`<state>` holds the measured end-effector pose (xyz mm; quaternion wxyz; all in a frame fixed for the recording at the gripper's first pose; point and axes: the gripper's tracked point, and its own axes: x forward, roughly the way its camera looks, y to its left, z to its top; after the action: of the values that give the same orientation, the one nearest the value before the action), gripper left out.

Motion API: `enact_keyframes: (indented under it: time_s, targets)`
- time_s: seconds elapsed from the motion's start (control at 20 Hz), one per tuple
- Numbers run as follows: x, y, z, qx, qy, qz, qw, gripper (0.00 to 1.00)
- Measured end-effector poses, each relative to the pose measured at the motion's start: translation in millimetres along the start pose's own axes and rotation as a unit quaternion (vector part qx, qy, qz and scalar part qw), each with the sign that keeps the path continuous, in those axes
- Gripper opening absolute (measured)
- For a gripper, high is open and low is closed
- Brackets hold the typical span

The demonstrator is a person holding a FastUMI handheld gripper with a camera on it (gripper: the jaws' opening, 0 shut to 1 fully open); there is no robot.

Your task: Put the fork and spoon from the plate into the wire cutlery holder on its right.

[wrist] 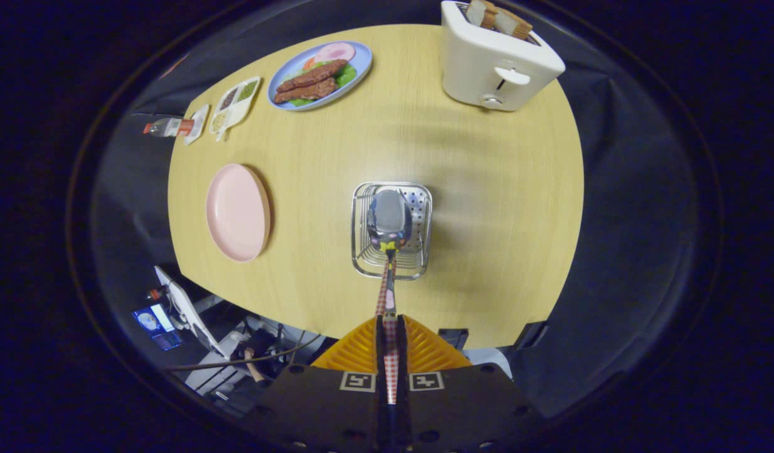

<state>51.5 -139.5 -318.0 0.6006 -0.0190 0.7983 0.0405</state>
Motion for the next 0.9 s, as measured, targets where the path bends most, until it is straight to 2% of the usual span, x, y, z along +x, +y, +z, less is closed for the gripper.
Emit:
enact_keyframes:
  time_s: [0.3, 0.75, 0.9]
  targets:
    - [7.3, -1.5, 10.1, 0.019, 0.050, -0.008, 0.999, 0.04]
    - [19.4, 0.8, 25.0, 0.031, 0.095, -0.042, 0.994, 0.05]
    - [24.0, 1.5, 29.8, 0.024, 0.095, -0.048, 0.994, 0.10]
